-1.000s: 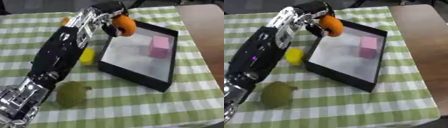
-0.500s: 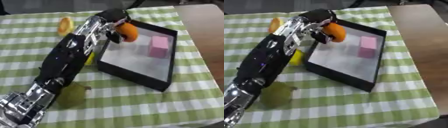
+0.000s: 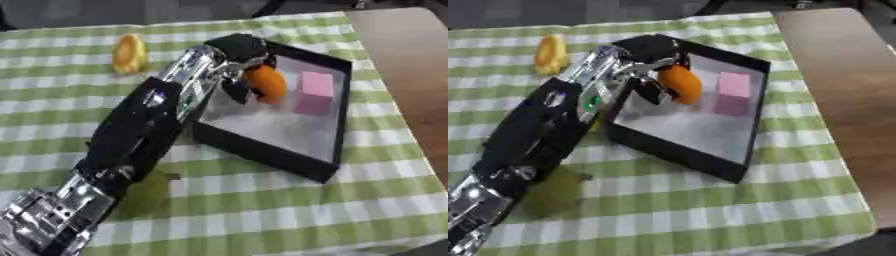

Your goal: Pick up objects on the table and place them in the box.

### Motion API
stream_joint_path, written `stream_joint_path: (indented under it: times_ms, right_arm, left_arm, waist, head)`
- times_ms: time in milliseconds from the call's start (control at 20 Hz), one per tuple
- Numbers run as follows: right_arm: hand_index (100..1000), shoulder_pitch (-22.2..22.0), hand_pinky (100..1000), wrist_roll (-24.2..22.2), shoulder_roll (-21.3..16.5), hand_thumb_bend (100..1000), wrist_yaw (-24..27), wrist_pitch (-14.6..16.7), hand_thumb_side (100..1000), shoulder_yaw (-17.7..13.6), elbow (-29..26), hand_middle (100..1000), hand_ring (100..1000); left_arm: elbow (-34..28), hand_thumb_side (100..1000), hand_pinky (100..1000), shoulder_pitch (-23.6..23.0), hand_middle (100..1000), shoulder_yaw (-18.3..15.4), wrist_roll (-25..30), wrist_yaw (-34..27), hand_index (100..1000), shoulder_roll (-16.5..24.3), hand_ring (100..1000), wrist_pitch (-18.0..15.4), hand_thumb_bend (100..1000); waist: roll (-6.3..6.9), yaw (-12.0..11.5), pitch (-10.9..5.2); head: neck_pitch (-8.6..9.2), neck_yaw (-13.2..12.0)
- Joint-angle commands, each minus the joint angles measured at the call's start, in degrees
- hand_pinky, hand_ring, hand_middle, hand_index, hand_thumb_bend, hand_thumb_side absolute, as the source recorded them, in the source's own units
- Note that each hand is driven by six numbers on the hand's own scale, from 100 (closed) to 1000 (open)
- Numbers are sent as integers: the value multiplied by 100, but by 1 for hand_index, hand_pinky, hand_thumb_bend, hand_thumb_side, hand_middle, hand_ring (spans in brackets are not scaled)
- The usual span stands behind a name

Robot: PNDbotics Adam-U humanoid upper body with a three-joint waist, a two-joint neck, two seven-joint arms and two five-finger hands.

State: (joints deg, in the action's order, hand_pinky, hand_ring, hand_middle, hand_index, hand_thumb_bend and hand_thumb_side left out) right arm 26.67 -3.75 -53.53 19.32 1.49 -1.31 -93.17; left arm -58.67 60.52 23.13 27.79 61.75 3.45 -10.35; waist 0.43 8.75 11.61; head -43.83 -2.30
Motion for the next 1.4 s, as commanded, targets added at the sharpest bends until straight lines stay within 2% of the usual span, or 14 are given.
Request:
stream_joint_path:
  times_ms: [50,300,400,450,500,550,600,650,700,800,1200,1300,1350,1400]
  right_arm:
    - [841,83,880,-39,-272,100,-50,22,543,-36,11,769,896]
    - [841,138,879,-29,-300,100,-26,58,536,-32,21,769,895]
    - [841,146,879,-21,-319,100,-15,71,534,-34,13,769,894]
    - [841,144,879,-16,-328,100,-11,76,534,-35,10,769,894]
    - [841,139,879,-11,-337,100,-9,79,533,-35,7,769,894]
    - [841,132,879,-7,-344,100,-8,80,532,-36,6,769,894]
    - [841,125,879,-3,-351,100,-11,80,532,-37,6,769,894]
    - [840,117,879,2,-358,100,-14,79,531,-38,8,769,894]
    - [840,108,879,6,-367,100,-16,79,530,-37,11,769,894]
    - [840,93,879,14,-398,100,-19,88,528,-39,8,769,893]
    - [839,31,878,99,-551,100,-40,143,516,-85,-3,768,890]
    - [839,2,877,125,-600,100,-37,155,515,-106,7,768,889]
    - [839,-14,877,141,-628,100,-30,163,514,-123,14,768,889]
    - [839,-36,877,167,-669,100,-14,173,514,-152,23,768,889]
  left_arm:
    - [-99,100,730,71,673,34,86,-118,684,-53,736,-15,150]
    - [-72,100,758,12,714,52,262,-140,760,-51,770,-29,223]
    - [-84,100,810,-11,778,33,271,-93,832,-38,829,-37,327]
    - [-92,100,822,-14,793,20,255,-71,849,-29,842,-32,419]
    - [-109,149,827,-12,799,7,234,-62,857,-21,848,-26,456]
    - [-138,286,837,-7,811,-9,207,-67,867,-13,857,-14,546]
    - [-187,297,839,1,813,-22,174,-86,869,-1,859,8,556]
    - [-245,373,844,16,817,-39,144,-114,873,15,863,40,606]
    - [-311,400,845,35,819,-58,119,-156,877,37,864,87,633]
    - [-433,419,847,64,820,-90,104,-260,879,83,866,193,657]
    - [-856,468,850,58,828,-162,249,-760,909,232,870,532,629]
    - [-982,424,845,48,822,-174,283,-914,897,329,865,629,478]
    - [-1038,404,842,50,818,-185,291,-1013,887,406,863,701,343]
    - [-1078,404,841,71,817,-204,304,-1155,883,529,862,792,325]
  waist:
    - [-61,7,-85]
    - [-67,18,-101]
    - [-69,16,-112]
    - [-69,13,-119]
    - [-67,8,-127]
    - [-64,4,-135]
    - [-61,-1,-143]
    - [-60,-7,-153]
    - [-59,-10,-164]
    - [-60,-14,-182]
    - [-61,-69,-229]
    - [-57,-108,-249]
    - [-53,-134,-263]
    - [-46,-171,-282]
  head:
    - [-29,15]
    - [-29,30]
    - [-29,44]
    - [-29,51]
    - [-29,57]
    - [-29,59]
    - [-29,60]
    - [-29,63]
    - [-29,65]
    - [-29,65]
    - [-29,119]
    - [-29,153]
    - [-29,176]
    - [-29,211]
